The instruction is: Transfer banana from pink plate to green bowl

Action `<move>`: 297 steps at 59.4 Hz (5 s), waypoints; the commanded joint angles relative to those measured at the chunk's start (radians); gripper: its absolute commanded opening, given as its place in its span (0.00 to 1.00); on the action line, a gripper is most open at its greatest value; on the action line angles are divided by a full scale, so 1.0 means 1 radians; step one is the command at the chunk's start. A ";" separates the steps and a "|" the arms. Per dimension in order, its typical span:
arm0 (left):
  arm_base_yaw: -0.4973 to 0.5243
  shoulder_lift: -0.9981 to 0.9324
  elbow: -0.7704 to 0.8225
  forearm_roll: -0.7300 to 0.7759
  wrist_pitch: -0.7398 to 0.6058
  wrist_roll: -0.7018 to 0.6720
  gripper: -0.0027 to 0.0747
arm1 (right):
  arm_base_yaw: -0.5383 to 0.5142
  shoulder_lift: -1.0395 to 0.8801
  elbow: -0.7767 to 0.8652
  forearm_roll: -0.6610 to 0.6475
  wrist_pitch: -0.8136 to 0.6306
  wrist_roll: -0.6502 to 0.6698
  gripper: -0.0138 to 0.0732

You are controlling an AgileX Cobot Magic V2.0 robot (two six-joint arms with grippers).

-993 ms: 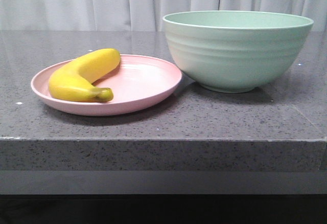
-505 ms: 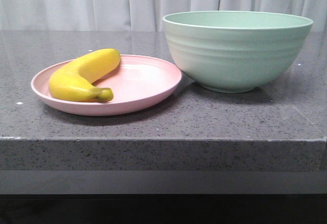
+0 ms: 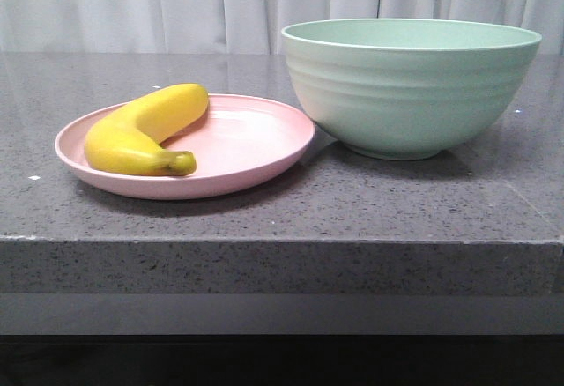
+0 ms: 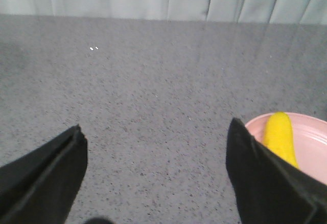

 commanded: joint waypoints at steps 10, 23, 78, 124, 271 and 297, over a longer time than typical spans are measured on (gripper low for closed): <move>-0.179 0.298 -0.231 -0.015 0.090 0.001 0.75 | 0.000 0.013 -0.037 0.003 -0.081 -0.010 0.79; -0.335 0.555 -0.377 -0.015 0.132 -0.008 0.75 | 0.000 0.013 -0.037 0.003 -0.081 -0.010 0.79; -0.431 0.949 -0.530 -0.028 0.133 -0.008 0.46 | 0.000 0.013 -0.037 0.003 -0.081 -0.010 0.79; -0.439 0.735 -0.597 -0.044 -0.090 -0.008 0.29 | 0.000 0.013 -0.037 0.026 -0.080 -0.010 0.79; -0.664 0.638 -0.596 -0.044 -0.151 -0.003 0.76 | 0.411 0.978 -0.725 1.225 0.087 -0.319 0.30; -0.664 0.638 -0.596 -0.044 -0.151 -0.003 0.78 | 0.389 0.980 -0.725 1.184 -0.211 -0.520 0.30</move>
